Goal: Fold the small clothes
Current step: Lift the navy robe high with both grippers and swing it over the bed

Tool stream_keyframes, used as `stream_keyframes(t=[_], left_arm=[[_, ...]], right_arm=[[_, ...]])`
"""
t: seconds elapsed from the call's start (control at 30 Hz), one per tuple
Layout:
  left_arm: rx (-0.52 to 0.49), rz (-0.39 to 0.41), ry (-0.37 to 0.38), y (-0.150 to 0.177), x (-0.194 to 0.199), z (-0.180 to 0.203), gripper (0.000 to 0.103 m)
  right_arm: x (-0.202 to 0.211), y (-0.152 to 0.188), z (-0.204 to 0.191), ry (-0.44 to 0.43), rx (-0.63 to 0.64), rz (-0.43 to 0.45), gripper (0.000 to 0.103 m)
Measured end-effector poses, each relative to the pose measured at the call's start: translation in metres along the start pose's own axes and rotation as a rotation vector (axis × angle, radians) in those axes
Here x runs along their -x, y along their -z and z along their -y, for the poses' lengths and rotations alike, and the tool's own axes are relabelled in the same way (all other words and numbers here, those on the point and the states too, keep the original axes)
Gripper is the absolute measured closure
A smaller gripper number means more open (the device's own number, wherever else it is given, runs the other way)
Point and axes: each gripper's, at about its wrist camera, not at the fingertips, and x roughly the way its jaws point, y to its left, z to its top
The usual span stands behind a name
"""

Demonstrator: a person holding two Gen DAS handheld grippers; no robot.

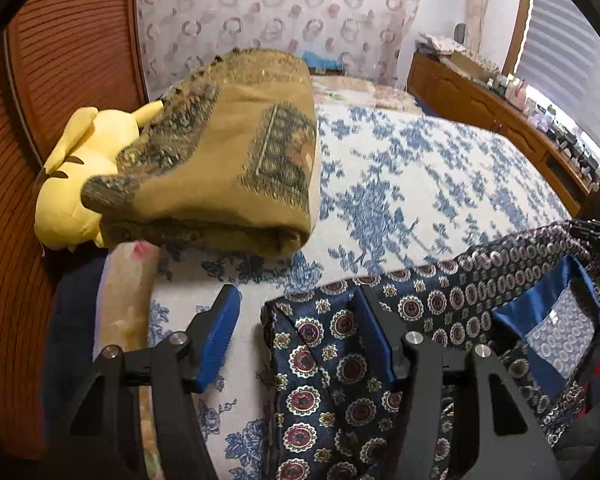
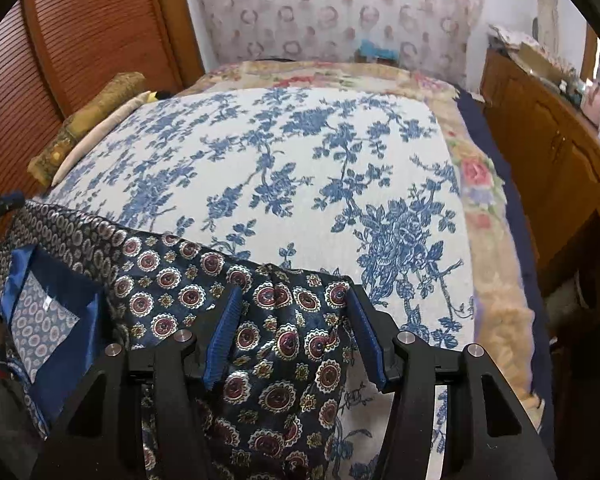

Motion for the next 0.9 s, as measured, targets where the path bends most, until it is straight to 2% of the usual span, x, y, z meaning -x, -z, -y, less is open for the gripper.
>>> stream_keyframes(t=[0.27,0.53,0.57,0.63,0.67,0.7,0.73,0.8,0.9], left_arm=[[-0.012,-0.049,0.010,0.012,-0.015,0.007,0.045],[-0.023,-0.024,-0.017,0.014,-0.016,0.010,0.045],[-0.029,-0.017,-0.018,0.015,-0.016,0.012,0.055],[-0.044,-0.008,-0.010,0.016,-0.014,0.015,0.066],[-0.042,-0.007,-0.005,0.016,-0.013,0.016,0.081],[-0.035,-0.008,0.015,0.016,-0.012,0.016,0.087],[-0.024,-0.008,0.035,0.016,-0.010,0.016,0.092],[-0.012,0.028,0.050,0.018,0.000,0.017,0.096],[0.018,0.106,0.089,0.021,0.030,0.019,0.097]], right_arm=[[-0.006,0.004,-0.003,-0.010,0.006,-0.013,0.046],[-0.009,0.006,-0.009,0.009,0.046,-0.004,0.044],[-0.009,0.007,-0.010,0.012,0.049,0.002,0.045],[-0.009,0.009,-0.012,0.013,0.061,0.015,0.054],[-0.008,0.010,-0.013,0.004,0.065,0.018,0.066],[-0.007,0.011,-0.014,-0.019,0.066,0.019,0.082],[-0.006,0.012,-0.015,-0.044,0.063,0.017,0.089],[-0.004,0.015,-0.019,-0.068,0.061,0.023,0.095],[0.009,0.024,-0.024,-0.073,0.052,0.081,0.097]])
